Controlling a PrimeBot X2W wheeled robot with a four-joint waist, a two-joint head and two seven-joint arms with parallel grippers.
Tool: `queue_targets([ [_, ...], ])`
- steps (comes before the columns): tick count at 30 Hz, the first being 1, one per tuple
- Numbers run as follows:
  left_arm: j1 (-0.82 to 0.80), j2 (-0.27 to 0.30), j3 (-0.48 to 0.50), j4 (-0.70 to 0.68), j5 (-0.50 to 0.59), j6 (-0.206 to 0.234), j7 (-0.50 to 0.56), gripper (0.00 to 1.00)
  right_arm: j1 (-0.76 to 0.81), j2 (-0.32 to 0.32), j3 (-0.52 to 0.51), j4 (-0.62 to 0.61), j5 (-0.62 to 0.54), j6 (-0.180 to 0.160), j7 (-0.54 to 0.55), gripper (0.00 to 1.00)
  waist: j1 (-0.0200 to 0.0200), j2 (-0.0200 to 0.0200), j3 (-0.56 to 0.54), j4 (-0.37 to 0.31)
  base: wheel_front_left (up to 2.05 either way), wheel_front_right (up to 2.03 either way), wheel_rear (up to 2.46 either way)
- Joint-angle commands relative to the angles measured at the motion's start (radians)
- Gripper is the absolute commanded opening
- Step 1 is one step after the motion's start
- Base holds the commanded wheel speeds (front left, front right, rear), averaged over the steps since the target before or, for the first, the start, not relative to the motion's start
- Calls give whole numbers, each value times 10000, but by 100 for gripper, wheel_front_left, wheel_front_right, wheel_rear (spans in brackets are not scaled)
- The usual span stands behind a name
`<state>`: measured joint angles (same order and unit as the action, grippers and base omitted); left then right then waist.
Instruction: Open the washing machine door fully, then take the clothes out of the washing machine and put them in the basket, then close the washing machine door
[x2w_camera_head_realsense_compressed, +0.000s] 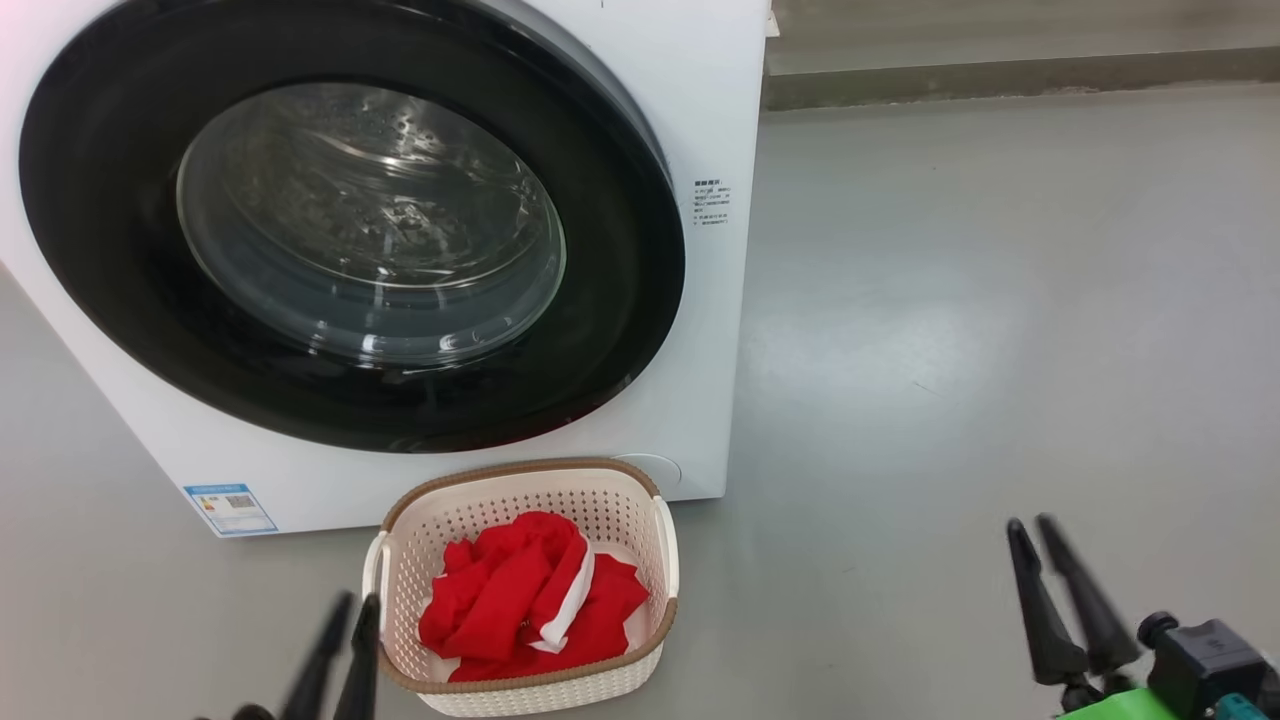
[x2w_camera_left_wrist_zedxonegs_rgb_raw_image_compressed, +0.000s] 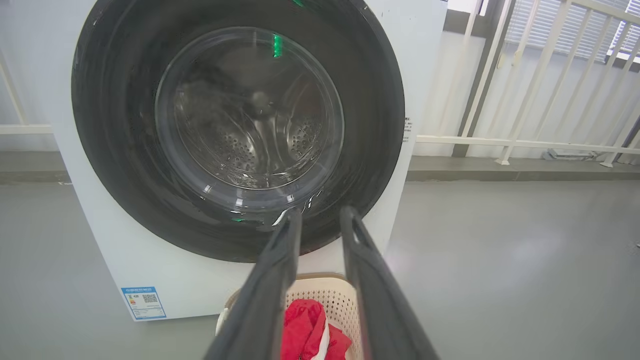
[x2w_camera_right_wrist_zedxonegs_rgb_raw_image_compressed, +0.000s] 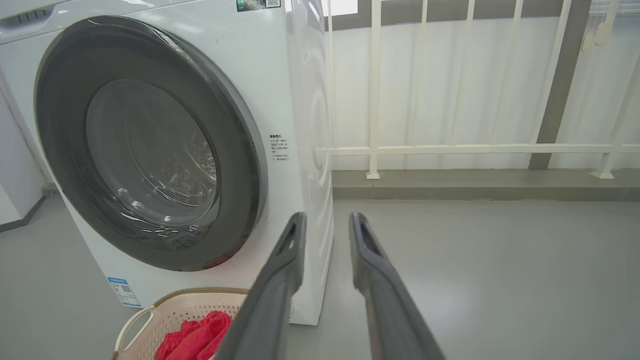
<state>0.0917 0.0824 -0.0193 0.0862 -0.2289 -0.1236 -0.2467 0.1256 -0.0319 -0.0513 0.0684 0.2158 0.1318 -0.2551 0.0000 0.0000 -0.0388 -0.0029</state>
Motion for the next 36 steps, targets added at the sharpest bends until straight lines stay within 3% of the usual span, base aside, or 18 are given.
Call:
queue_targets([
  [1,19,-29,-15,66,-24,0,4,0,8,21,6,71,26,0,3,0,0,0,1,0,0,0,0],
  [8,-30,-54,4,206,-744,-2,168,0,-81,9,9,227,761,-1,165,0,22,0,1,2,0,0,0],
  [13,-116,-52,42,276,-1311,-5,299,0,-179,-19,9,302,1340,-1,293,0,1,0,34,3,0,0,0],
  [36,-491,-57,230,547,-3781,-19,889,0,-601,-116,-26,589,3853,-3,879,0,0,0,112,8,0,0,0],
])
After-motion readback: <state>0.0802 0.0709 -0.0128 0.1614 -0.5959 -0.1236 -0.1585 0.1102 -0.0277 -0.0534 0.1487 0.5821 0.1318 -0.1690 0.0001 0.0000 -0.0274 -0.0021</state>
